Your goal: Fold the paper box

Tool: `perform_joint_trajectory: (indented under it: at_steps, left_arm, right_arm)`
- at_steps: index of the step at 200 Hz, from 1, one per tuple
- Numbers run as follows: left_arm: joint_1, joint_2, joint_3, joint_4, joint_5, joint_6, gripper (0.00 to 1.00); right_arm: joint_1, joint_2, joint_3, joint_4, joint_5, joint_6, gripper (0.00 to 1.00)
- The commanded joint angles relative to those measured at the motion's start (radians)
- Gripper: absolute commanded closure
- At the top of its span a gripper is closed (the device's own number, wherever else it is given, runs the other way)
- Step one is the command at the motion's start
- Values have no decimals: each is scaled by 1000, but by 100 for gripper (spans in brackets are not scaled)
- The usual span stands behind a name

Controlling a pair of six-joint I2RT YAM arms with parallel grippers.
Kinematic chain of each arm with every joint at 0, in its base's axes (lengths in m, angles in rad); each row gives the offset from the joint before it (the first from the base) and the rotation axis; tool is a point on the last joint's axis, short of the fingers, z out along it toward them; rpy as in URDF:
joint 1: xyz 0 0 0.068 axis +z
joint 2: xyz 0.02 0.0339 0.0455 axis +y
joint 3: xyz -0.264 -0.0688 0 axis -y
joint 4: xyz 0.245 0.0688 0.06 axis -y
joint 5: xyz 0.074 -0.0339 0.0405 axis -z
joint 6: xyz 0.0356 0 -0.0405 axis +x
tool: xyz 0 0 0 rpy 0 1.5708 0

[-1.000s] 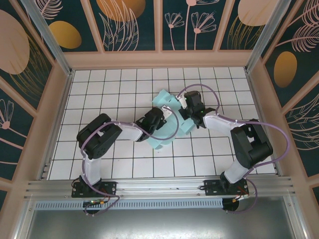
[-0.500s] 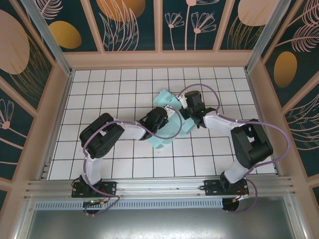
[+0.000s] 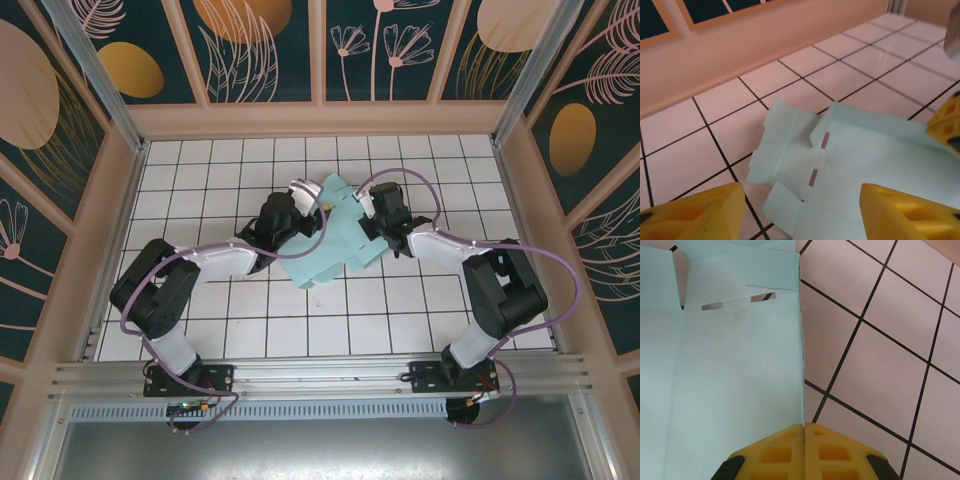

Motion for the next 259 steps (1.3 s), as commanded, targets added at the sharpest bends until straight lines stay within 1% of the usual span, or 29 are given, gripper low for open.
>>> perform_joint_trajectory:
  at_steps: [1, 10, 16, 22, 25, 40, 43, 55, 69, 88, 91, 98, 121, 143, 159, 199, 228, 259]
  left_arm:
    - [40, -26, -10, 64, 141, -236, 34]
    - [58, -24, -6, 93, 171, -351, 24]
    - [65, -21, -1, 112, 184, -433, 15]
    - [67, -19, 7, 118, 189, -511, 3]
    - [67, -18, 13, 118, 189, -548, 1]
    - [68, -3, 65, 102, 221, -730, 1]
    - [67, 28, 78, 94, 231, -761, 1]
    - [67, 74, 146, 38, 249, -879, 1]
    - [68, 125, 193, 29, 292, -991, 1]
    - [68, 176, 244, 30, 332, -1124, 6]
    - [68, 182, 251, 28, 333, -1142, 7]
    - [67, 191, 267, 12, 332, -1184, 11]
    - [67, 224, 333, -78, 330, -1261, 24]
    - [67, 251, 379, -125, 344, -1307, 33]
    - [65, 273, 406, -155, 362, -1334, 38]
    - [66, 306, 420, -178, 371, -1348, 42]
    - [66, 319, 411, -181, 379, -1371, 48]
    - [66, 344, 428, -182, 397, -1388, 52]
  right_arm:
    - [13, -20, 5, 43, 37, 2, 100]
    - [15, -21, 2, 49, 39, -1, 100]
    - [16, -23, -1, 54, 42, -3, 100]
    - [17, -22, -2, 57, 45, -6, 100]
    - [19, -23, -4, 59, 47, -7, 100]
    - [22, -24, -9, 70, 64, -16, 100]
    - [24, -24, -11, 74, 67, -18, 100]
    - [29, -24, -16, 86, 74, -26, 100]
    - [29, -26, -27, 109, 84, -42, 100]
    - [29, -33, -46, 139, 87, -62, 100]
    - [45, -33, -48, 143, 86, -64, 100]
    - [47, -35, -53, 150, 81, -72, 100]
    - [53, -37, -60, 163, 73, -83, 100]
    - [62, -32, -60, 171, 73, -93, 100]
    - [69, -33, -69, 188, 78, -110, 100]
    - [75, -36, -93, 225, 100, -133, 100]
    - [79, -37, -90, 228, 107, -132, 100]
    - [92, -33, -87, 225, 99, -140, 100]
